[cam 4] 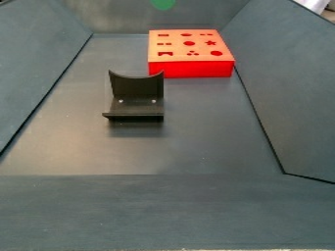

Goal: Pick up the round object. Move up. Place the round object on the fixture. Regrasp the round object. Move to above the board. Insert the round object.
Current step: Place the round object on the fixture.

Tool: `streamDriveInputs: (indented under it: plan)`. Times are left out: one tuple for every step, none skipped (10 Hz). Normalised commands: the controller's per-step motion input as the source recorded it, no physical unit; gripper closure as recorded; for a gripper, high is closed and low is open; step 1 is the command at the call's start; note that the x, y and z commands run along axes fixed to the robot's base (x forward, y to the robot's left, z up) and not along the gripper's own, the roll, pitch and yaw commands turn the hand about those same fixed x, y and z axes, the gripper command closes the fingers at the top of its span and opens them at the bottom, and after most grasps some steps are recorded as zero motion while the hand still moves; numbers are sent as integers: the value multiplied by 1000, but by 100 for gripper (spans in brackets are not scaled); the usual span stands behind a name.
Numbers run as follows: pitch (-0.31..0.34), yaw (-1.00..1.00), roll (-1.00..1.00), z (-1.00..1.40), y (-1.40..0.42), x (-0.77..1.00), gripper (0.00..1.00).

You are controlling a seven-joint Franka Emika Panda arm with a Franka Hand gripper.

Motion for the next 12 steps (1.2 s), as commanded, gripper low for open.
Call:
streamDriveInputs:
  plan:
    - [146,7,-55,35,-40,504,100]
    - [155,10,-42,28,-25,442,100]
    - [162,14,-11,18,-15,298,100]
    - [161,14,8,13,-9,222,100]
    - [41,-6,-1000,-944,50,542,100]
    - [42,-6,-1000,-939,52,493,100]
    - [23,-28,-1000,-675,78,400,100]
    - [22,-32,-1000,-532,58,330,100]
    - [22,-42,-1000,-227,40,176,100]
    - [29,-50,-1000,-60,35,55,100]
    - [31,-66,-1000,-20,34,25,100]
    - [36,-73,-1000,-35,35,41,100]
